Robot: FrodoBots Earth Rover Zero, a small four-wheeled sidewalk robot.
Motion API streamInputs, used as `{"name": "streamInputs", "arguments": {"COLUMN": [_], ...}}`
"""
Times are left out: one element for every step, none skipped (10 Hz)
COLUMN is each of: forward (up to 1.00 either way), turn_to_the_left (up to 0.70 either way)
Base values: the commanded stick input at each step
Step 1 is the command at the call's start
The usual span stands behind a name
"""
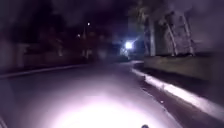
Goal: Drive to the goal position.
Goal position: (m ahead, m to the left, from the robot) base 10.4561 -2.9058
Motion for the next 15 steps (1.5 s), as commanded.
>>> {"name": "streamInputs", "arguments": {"forward": [0.70,0.70,0.70,0.70,0.70,0.70,0.70,0.70,0.70,0.70,0.70,0.70,0.70,0.70,0.70], "turn_to_the_left": [0.00,0.00,0.00,0.00,0.00,0.00,0.00,0.00,0.00,0.00,0.00,0.00,0.00,0.00,0.00]}}
